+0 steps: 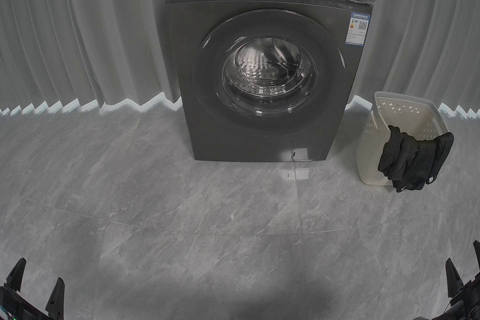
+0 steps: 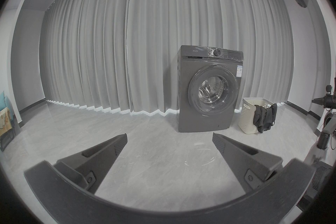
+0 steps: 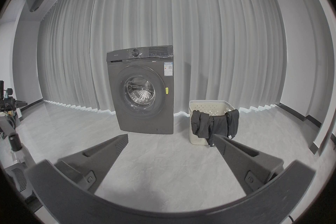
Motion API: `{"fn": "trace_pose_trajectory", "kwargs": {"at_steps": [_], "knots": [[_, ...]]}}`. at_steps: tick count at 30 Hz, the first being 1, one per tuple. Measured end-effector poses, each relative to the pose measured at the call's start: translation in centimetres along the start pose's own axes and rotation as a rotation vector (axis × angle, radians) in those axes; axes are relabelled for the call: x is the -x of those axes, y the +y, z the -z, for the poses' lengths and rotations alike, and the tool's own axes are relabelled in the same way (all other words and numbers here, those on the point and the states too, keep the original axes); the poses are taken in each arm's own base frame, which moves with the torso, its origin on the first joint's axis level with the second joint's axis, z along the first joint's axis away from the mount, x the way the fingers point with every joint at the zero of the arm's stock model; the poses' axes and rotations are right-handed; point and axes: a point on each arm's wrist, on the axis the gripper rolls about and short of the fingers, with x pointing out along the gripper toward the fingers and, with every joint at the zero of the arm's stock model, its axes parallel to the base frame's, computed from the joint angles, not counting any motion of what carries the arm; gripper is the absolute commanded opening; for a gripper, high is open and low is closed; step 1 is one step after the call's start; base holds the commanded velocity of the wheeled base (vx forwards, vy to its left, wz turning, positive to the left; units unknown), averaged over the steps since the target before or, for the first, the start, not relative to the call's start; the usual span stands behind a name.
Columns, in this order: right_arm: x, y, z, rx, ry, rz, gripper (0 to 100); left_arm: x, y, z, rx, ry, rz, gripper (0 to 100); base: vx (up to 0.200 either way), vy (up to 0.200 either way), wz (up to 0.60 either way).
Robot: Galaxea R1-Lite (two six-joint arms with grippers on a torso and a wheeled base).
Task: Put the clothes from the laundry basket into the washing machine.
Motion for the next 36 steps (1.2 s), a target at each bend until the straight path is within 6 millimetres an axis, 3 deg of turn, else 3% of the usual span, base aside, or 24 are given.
{"fn": "trace_pose_trajectory", "kwargs": {"at_steps": [9,18,27,36], "knots": [[0.0,0.0,0.0,0.0,0.0,0.0,100,0.0,0.0,0.0,0.001,0.0,0.0,100,0.133,0.0,0.0],[0.0,0.0,0.0,0.0,0.0,-0.001,100,0.0,0.0,0.0,-0.001,0.0,0.0,100,0.0,0.0,0.0],[0.0,0.0,0.01,0.0,0.001,-0.001,100,0.0,0.0,0.0,0.001,0.0,0.0,100,0.2,0.0,0.0],[0.0,0.0,0.01,0.0,0.001,-0.001,100,0.0,0.0,0.0,0.001,0.0,0.0,100,0.0,-0.067,0.0]]}}
